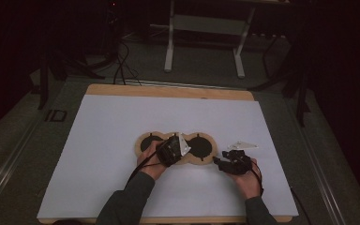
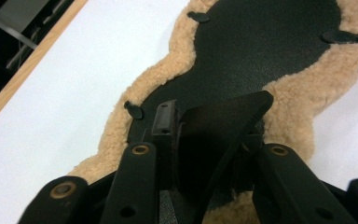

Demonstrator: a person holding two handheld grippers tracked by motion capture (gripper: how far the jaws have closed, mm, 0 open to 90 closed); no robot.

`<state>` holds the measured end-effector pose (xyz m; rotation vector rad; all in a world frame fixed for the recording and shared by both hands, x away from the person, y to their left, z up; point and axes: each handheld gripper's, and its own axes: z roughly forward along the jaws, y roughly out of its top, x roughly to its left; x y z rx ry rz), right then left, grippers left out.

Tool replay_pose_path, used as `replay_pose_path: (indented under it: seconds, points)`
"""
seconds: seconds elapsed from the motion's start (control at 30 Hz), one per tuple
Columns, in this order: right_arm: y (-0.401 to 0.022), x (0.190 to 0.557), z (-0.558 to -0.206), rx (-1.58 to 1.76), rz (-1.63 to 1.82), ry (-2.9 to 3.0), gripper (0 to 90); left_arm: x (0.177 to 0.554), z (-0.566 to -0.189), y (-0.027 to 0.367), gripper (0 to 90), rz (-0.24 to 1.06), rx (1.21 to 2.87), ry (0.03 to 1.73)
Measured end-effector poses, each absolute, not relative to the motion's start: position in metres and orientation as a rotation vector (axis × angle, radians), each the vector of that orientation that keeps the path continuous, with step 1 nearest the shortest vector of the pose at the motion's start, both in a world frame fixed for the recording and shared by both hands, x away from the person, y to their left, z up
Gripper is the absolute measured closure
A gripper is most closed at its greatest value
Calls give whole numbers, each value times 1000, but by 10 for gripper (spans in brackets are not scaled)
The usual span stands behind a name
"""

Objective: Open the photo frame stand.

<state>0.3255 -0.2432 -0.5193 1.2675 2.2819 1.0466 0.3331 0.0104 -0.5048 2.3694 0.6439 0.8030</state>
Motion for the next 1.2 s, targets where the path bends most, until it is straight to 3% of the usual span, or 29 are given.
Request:
replay_pose_path:
  seconds: [1.2]
  points:
    - [-251, 326, -515, 1298, 1088, 2247, 466, 339, -500, 34, 712, 643, 2194, 687]
